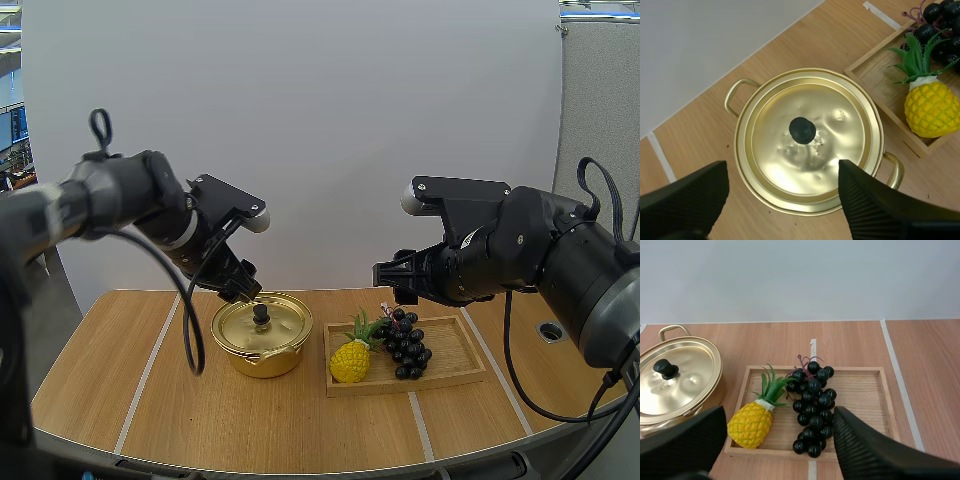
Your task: Open the pot, put the pineapple inside, and close it
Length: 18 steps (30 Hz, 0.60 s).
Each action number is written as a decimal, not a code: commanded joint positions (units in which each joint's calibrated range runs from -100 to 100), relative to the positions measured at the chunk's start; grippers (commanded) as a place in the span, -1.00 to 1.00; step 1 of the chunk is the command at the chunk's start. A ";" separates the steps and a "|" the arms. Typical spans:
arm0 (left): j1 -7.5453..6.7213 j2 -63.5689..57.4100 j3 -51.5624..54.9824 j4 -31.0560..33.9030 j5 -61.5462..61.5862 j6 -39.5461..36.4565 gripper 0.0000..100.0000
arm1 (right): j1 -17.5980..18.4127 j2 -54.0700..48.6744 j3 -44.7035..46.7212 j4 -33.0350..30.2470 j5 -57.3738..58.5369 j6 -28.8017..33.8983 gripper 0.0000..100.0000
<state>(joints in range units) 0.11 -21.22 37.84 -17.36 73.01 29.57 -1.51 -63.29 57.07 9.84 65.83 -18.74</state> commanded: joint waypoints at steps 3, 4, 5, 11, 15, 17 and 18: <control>-0.19 6.28 -5.05 -4.13 5.22 1.86 1.00 | -0.19 -0.13 -0.46 0.17 -0.91 -0.36 1.00; -0.19 7.43 -5.86 -4.13 5.79 1.86 1.00 | -0.19 -0.13 -0.46 0.17 -0.91 -0.36 1.00; -0.19 8.53 -6.55 -4.13 5.77 1.86 1.00 | -0.19 -0.13 -0.46 0.17 -1.09 -0.36 1.00; -1.45 14.01 -8.74 -2.93 6.35 1.86 1.00 | -0.19 -0.13 -0.46 0.17 -1.09 -0.36 1.00; -3.57 17.36 -9.50 -0.13 3.30 0.78 1.00 | -0.19 -0.13 -0.46 0.17 -1.09 -0.36 1.00; -3.85 18.85 -9.62 2.44 0.96 0.13 1.00 | -0.19 -0.13 -0.46 0.17 -1.09 -0.36 1.00; -3.85 19.48 -9.62 3.56 0.59 0.13 1.00 | -0.19 -0.13 -0.46 0.17 -1.09 -0.36 1.00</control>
<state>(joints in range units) -3.37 -3.62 29.06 -17.44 76.22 30.48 -1.51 -63.29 57.07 9.84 65.83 -18.74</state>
